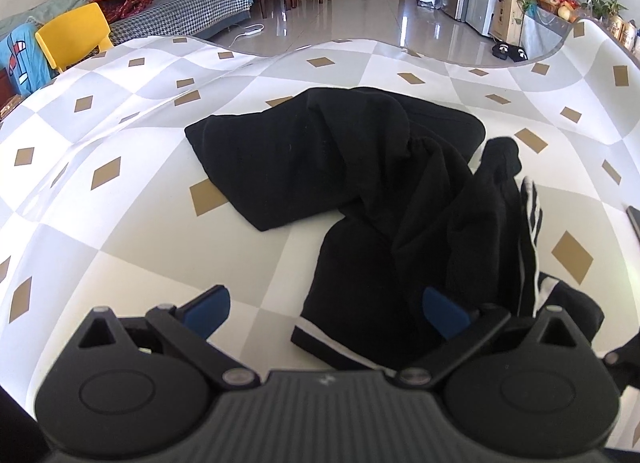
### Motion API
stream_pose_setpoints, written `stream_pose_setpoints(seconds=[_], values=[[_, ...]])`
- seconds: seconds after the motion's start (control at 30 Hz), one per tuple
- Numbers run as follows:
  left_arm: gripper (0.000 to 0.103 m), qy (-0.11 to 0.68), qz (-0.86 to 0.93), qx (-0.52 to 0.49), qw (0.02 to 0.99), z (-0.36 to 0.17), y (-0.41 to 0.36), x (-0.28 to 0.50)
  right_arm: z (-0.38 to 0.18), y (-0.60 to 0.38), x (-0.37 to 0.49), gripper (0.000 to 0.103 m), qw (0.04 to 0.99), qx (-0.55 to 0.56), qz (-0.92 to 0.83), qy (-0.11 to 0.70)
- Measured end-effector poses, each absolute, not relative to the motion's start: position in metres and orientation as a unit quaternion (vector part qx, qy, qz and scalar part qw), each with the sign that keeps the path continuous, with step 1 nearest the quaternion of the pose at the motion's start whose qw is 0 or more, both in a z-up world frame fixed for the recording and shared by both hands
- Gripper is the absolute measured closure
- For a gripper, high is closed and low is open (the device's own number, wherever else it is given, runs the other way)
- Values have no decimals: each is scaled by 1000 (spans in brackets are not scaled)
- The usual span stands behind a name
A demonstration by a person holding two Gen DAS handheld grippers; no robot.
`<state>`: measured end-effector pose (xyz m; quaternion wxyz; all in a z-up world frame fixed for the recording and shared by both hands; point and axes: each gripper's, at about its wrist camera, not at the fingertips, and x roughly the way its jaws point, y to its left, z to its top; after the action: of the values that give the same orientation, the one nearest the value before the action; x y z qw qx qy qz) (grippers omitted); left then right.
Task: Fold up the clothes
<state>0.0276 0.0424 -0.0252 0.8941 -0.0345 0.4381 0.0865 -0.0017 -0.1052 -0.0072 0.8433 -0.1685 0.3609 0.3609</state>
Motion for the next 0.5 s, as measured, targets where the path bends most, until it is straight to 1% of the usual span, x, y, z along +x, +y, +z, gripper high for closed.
stream_pose_setpoints(seconds=[0.07,0.2,0.3,0.37,0.5], values=[[0,444,90,-29,891,-31,42,29,0,-112,0,75,845,-147,364,363],[0,447,92,-38,889,-35,46,29,14,-128,1,73,859,-115,360,346],[0,453,97,-26,886,-38,44,30,24,-138,3,71,870,-95,351,333],[0,455,98,-23,885,-40,44,29,29,-143,8,66,881,-69,334,328],[0,459,100,-17,883,-44,44,29,28,-155,26,63,891,15,289,351]])
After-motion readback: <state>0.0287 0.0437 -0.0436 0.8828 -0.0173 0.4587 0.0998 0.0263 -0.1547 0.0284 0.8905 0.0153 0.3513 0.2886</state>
